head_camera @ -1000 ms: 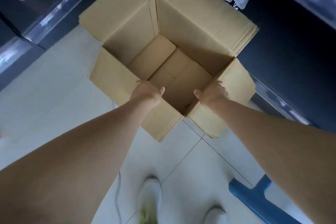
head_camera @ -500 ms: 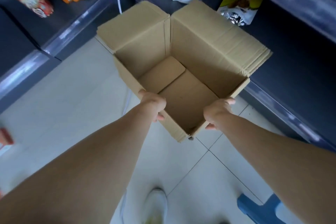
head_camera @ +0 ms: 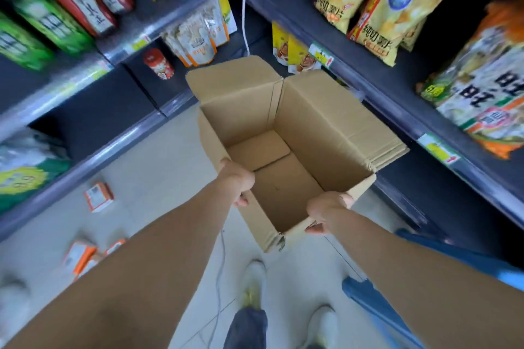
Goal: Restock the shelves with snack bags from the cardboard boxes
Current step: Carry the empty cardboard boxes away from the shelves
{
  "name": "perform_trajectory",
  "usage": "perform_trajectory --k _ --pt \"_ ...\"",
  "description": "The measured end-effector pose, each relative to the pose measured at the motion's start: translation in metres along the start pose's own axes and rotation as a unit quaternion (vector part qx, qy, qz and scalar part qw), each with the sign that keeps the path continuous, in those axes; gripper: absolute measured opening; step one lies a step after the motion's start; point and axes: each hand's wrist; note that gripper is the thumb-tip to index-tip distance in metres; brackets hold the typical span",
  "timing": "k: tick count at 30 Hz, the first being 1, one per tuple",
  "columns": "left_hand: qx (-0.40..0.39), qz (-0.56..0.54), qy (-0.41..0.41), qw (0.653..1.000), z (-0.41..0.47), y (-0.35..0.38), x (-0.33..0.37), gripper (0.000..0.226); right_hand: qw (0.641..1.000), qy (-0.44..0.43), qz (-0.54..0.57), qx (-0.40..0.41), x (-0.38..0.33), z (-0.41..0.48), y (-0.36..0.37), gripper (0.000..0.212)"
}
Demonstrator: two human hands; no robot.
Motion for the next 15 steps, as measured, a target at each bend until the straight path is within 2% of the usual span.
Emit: perform_trajectory --k 1,3,5,6,7,9,11,13,14,15 --pt "0.007 0.006 0.006 1.0 -0.019 -0.011 0.001 0.06 1.0 -0.023 -0.019 0.002 0.002 -0.021 -0.004 0.041" --pt "0.016 0.014 0.016 1.0 -0.053 -0.033 0.004 0.063 0.994 0.017 0.106 -0.036 0.002 -0.056 -0.015 0.028" --pt "0.005 0.024 0.027 0.999 -0.086 -0.055 0.008 0.058 0.937 0.059 0.341 -0.056 0.0 -0.081 -0.028 0.016" --pt "0.004 0.02 0.027 0.999 -0.1 -0.065 0.01 0.055 0.91 0.084 0.402 -0.065 0.001 -0.097 -0.035 0.022" --pt "0.006 0.018 0.024 1.0 -0.114 -0.075 0.012 0.053 0.921 0.085 0.378 -0.045 0.002 -0.111 -0.041 0.024" --pt "0.005 0.012 0.028 1.0 -0.138 -0.092 0.015 0.047 0.964 0.02 0.266 0.013 0.005 -0.137 -0.046 0.024" --pt "0.004 0.009 0.047 0.999 -0.164 -0.107 0.019 0.043 0.959 0.003 0.28 0.032 0.004 -0.164 -0.051 0.024" --pt "0.003 0.005 0.071 0.997 -0.192 -0.122 0.023 0.044 0.968 -0.019 0.241 0.065 0.003 -0.195 -0.053 0.016" --pt "0.0 0.012 0.082 0.997 -0.204 -0.13 0.024 0.045 0.957 -0.019 0.281 0.064 0.004 -0.209 -0.052 0.013" --pt "0.001 0.021 0.088 0.996 -0.221 -0.136 0.025 0.045 0.93 0.0 0.366 0.035 0.001 -0.224 -0.051 0.012"
Point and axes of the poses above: each hand's wrist, its own z-axis towards the middle knuckle, its own y-axis out of the palm, x = y × z, and after that the axes turned 5 degrees about y, right-handed
